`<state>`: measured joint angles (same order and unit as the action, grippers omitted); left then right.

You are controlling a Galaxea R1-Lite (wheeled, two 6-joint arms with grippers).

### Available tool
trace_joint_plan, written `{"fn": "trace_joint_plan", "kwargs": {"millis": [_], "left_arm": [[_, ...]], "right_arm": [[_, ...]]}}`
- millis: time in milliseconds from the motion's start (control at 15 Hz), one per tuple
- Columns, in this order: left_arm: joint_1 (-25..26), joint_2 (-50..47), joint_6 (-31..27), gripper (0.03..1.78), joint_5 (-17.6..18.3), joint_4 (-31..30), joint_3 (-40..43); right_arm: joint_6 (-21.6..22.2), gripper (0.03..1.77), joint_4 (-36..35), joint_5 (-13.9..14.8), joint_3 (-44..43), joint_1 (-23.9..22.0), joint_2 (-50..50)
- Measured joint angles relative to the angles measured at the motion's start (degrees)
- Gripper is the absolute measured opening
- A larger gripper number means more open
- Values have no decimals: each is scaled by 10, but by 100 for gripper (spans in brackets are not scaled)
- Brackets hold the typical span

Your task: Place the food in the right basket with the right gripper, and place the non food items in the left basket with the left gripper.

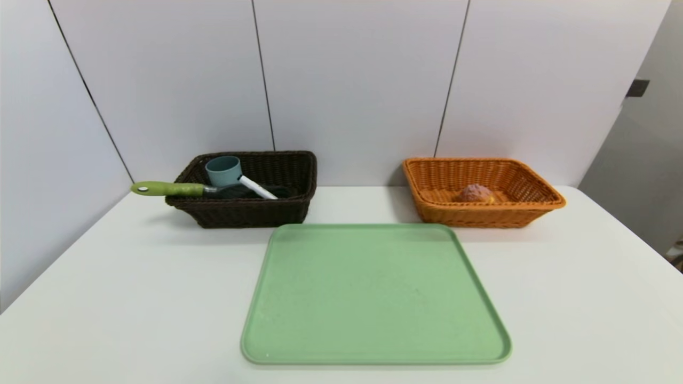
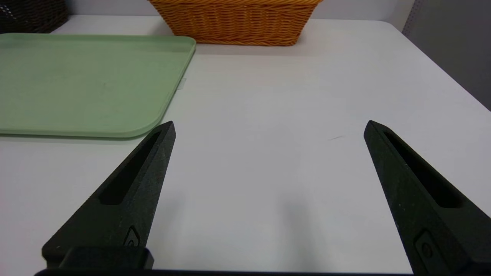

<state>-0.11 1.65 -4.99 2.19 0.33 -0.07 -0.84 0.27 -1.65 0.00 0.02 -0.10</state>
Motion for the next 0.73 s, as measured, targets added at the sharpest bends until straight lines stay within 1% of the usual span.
{"fn": "trace_joint_plan", "kwargs": {"millis": [400,733], "left_arm": [[-1,-15,7,169,-6,-2,1],[-1,-15,7,169,-6,-2,1]], "right_arm": [[-2,169,0,0,0,0,0],[4,169,0,7,0,0,0]]}}
